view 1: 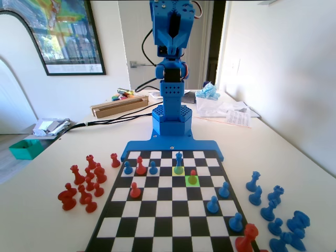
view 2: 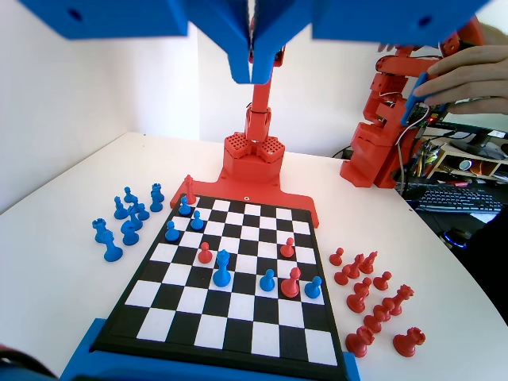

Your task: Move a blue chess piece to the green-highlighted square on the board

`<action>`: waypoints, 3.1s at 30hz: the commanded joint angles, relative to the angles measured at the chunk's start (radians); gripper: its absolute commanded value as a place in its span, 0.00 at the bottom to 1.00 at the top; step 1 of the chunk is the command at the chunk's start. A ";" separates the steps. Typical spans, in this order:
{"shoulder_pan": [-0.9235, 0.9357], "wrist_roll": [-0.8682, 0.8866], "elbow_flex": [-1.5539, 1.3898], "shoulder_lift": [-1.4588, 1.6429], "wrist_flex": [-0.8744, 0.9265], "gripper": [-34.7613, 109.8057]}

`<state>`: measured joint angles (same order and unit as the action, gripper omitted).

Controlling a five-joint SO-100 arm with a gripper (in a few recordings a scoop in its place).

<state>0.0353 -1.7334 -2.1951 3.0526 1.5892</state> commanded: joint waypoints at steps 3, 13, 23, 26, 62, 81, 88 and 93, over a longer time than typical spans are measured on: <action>-0.005 -0.011 0.012 0.003 -0.018 0.26; -0.037 -0.057 0.041 -0.015 0.006 0.25; -0.167 -0.107 0.377 -0.379 0.120 0.25; -0.189 -0.129 0.417 -0.508 0.129 0.25; -0.029 -0.330 0.285 -1.407 -0.387 0.32; -0.149 -0.186 0.256 -1.589 -0.568 0.34; -0.184 -0.149 0.258 -1.623 -0.600 0.34; -0.192 -0.146 0.221 -1.646 -0.652 0.34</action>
<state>-0.1427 -1.8730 -1.9574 1.3898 0.9618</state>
